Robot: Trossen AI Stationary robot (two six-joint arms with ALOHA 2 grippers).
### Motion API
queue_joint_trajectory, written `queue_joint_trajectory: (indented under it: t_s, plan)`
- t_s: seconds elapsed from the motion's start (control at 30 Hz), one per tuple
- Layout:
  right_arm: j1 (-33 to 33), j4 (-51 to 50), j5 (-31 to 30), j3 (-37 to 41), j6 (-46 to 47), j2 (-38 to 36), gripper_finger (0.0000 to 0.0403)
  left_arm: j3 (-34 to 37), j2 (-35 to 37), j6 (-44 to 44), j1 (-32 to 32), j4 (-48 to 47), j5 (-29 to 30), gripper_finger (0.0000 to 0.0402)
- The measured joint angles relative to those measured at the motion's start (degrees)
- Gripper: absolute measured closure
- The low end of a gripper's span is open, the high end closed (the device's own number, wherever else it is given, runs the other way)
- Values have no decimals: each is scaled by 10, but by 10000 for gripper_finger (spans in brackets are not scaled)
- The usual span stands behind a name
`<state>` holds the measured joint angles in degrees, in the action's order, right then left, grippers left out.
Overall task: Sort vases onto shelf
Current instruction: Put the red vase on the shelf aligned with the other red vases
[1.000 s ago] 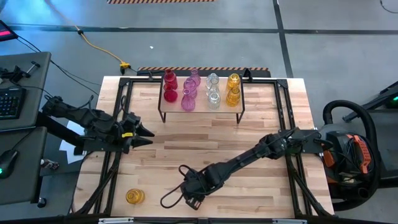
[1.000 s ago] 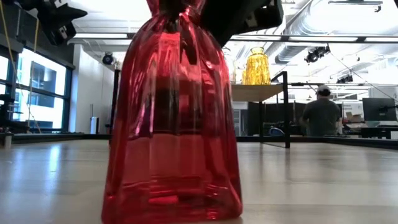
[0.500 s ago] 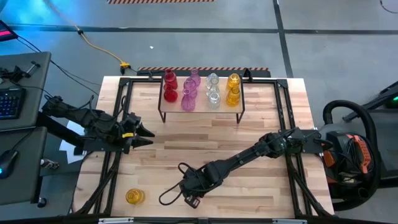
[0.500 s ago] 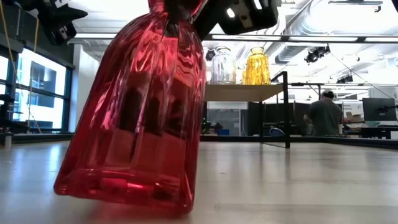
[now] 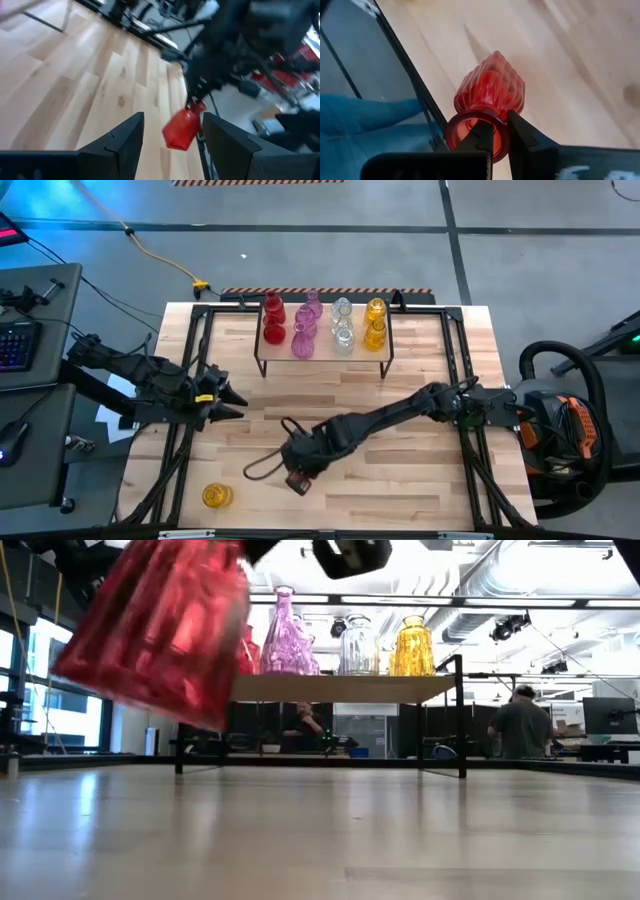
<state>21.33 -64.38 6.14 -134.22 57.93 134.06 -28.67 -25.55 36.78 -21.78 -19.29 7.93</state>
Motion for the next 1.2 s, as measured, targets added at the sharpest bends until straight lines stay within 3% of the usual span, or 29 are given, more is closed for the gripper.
queue_joint_trajectory:
  t_s: [0.13, 0.47, 0.8, 1.2]
  plan:
    - [-21, 16, 1, -6, -22, -11, 399, 0, -11, -41, 0, 6, -33, 209]
    - [-76, 38, 54, -8, -98, -28, 400, 0, -82, -124, 0, 76, -34, 209]
    - [-128, 40, 81, -8, -179, -56, 400, 0, -166, -114, 0, 171, -33, 209]
    - [-157, 38, 109, -8, -209, -61, 400, 0, -256, -95, 14, 272, -29, 209]
